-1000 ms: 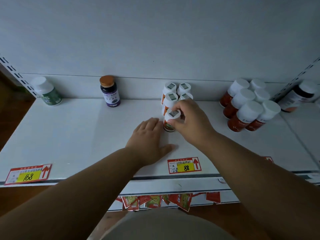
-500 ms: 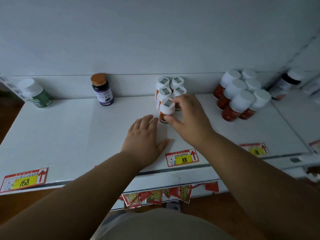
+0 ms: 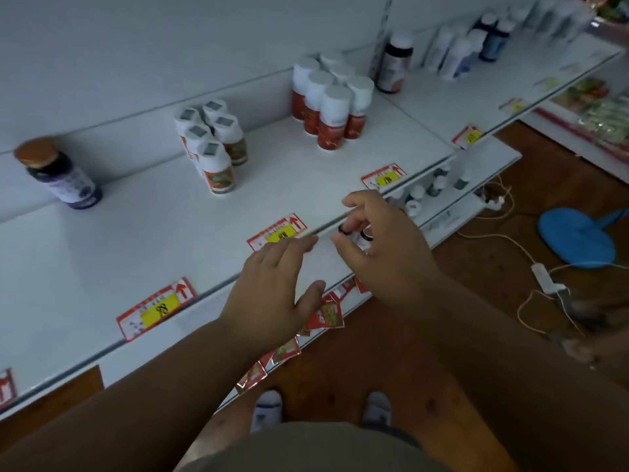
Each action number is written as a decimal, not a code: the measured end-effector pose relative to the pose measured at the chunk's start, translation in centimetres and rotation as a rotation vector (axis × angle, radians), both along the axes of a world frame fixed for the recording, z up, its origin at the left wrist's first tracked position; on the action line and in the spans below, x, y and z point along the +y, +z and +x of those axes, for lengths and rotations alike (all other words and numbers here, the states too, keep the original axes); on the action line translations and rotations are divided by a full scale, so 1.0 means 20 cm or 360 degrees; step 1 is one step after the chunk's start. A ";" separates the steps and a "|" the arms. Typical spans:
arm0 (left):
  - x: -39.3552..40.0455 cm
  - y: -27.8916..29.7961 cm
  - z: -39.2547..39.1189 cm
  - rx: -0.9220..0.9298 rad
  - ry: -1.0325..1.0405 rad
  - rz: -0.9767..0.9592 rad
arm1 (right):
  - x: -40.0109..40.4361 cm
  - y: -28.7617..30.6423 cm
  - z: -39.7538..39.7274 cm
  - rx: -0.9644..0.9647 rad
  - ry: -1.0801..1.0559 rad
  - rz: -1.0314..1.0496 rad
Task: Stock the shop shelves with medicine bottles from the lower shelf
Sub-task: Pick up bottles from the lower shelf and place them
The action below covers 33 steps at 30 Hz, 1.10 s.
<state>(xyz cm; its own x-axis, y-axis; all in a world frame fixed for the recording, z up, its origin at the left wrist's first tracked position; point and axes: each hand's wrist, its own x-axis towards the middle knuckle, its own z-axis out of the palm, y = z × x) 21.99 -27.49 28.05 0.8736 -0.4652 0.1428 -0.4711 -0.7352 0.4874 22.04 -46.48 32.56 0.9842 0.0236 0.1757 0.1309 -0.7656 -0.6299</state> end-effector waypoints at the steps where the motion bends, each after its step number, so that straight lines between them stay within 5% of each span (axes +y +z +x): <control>1: -0.05 -0.03 -0.03 0.0047 -0.0049 -0.0012 | -0.06 -0.03 -0.04 0.0015 -0.0017 0.0034; 13: -0.64 -0.64 0.01 0.0331 0.0252 0.0187 | -0.65 -0.78 -0.07 0.0282 -0.0045 0.0191; 23: -0.39 -1.49 0.46 0.0309 0.0539 0.0287 | -0.35 -1.79 0.40 0.0325 -0.0134 0.0258; 33: -0.14 -1.84 0.92 0.0202 0.0425 0.0204 | 0.05 -2.33 1.06 0.0046 -0.0245 0.0520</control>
